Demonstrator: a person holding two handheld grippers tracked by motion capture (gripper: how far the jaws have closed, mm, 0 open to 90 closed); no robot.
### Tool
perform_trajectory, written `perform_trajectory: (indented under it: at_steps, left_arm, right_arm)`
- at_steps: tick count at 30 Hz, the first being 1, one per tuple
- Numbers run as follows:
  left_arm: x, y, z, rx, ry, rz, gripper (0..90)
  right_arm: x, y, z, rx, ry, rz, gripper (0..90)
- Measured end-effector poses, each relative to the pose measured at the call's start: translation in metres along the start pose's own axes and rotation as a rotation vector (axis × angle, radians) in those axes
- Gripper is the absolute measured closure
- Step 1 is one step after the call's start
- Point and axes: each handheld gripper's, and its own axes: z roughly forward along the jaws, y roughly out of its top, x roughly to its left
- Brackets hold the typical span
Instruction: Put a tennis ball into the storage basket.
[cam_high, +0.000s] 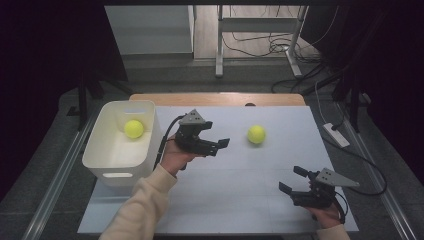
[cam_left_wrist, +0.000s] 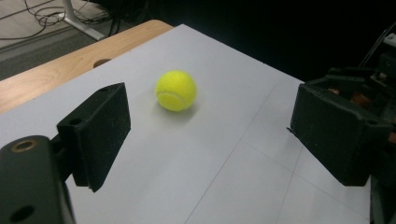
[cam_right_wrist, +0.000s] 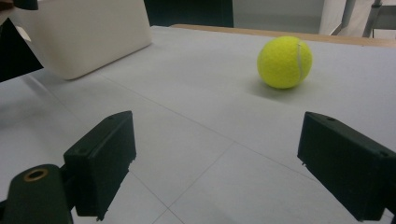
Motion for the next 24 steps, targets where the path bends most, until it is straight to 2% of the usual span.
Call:
perform_trajectory:
  at_steps: [12,24]
  left_arm:
    - [0.003,0.001,0.021,0.038,-0.008,0.006,13.1]
    - [0.01,0.002,0.033,0.061,0.02,-0.002,13.2]
  right_arm:
    - [0.0,0.0,0.001,0.002,0.008,-0.006,11.3]
    - [0.002,0.001,0.003,0.004,0.019,-0.009,11.5]
